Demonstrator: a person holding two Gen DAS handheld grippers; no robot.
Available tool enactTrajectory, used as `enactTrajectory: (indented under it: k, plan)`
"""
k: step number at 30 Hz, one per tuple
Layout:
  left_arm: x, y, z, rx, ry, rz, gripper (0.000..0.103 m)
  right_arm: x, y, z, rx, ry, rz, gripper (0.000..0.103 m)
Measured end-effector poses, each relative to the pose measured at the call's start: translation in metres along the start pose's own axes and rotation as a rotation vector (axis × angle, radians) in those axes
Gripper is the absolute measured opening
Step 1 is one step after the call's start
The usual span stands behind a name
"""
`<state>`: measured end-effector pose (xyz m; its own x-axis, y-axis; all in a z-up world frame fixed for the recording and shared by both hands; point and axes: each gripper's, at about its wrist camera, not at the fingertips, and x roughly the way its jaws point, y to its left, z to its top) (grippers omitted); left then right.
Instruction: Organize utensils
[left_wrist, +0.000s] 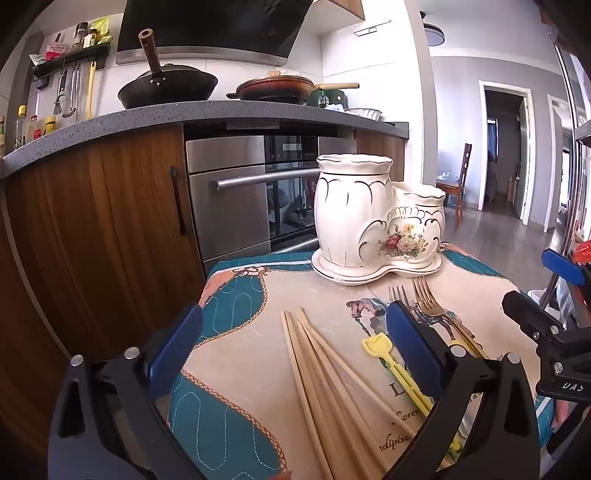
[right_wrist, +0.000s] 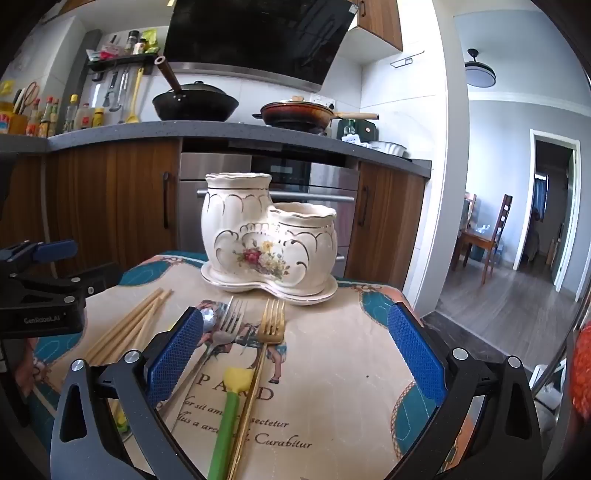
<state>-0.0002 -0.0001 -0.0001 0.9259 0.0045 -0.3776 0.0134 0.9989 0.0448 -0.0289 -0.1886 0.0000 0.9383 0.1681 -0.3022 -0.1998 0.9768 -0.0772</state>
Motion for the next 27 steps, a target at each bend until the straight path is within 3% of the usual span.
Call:
enactTrajectory:
  k: [27]
  plan:
    - [0.008, -0.002, -0.001, -0.004, 0.024, -0.007, 0.098, 0.003, -0.001, 0.000, 0.014, 0.019, 0.011, 0.099]
